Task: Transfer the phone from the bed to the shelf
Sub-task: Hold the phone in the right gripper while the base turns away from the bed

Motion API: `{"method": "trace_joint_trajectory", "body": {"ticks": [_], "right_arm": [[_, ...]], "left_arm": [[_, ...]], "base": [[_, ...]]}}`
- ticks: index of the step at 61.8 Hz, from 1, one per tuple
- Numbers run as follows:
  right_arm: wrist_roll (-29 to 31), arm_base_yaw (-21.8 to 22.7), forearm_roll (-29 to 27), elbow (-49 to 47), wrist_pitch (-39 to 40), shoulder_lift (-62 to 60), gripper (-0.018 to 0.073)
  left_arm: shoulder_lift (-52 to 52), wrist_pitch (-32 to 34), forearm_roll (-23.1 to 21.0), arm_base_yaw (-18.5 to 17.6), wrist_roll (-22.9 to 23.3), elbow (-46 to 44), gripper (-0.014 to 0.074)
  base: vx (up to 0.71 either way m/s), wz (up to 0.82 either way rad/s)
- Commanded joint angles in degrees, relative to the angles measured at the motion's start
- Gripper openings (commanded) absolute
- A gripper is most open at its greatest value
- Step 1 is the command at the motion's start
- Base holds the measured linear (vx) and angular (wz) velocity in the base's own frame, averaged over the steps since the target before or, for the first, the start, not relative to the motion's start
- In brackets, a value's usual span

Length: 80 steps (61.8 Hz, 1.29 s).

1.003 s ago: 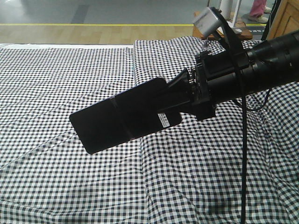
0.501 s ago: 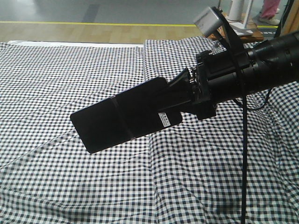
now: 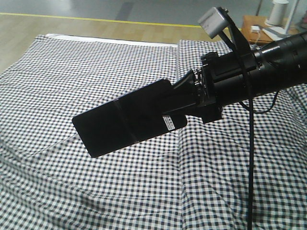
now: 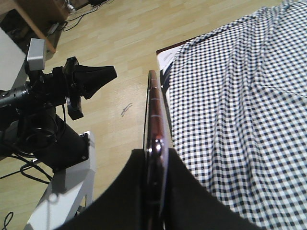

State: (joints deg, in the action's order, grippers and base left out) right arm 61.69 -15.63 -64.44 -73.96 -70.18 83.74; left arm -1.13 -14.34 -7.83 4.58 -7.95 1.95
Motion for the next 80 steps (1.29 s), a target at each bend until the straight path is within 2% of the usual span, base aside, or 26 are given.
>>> {"method": "trace_joint_trajectory", "body": {"ticks": [1,80], "right_arm": [[0.2,0.1,-5.3,-1.5,-3.8,-2.2,-0.0004],[0.2,0.1,-5.3,-1.5,-3.7,-2.2,-0.0004]], "left_arm": [[-0.3,4.0,-0.5,-0.2,0.2,0.2,0.0001],[-0.3,4.0,-0.5,-0.2,0.2,0.2,0.0001]], "base": [[-0.06,0.29],[-0.1,0.4]]}}
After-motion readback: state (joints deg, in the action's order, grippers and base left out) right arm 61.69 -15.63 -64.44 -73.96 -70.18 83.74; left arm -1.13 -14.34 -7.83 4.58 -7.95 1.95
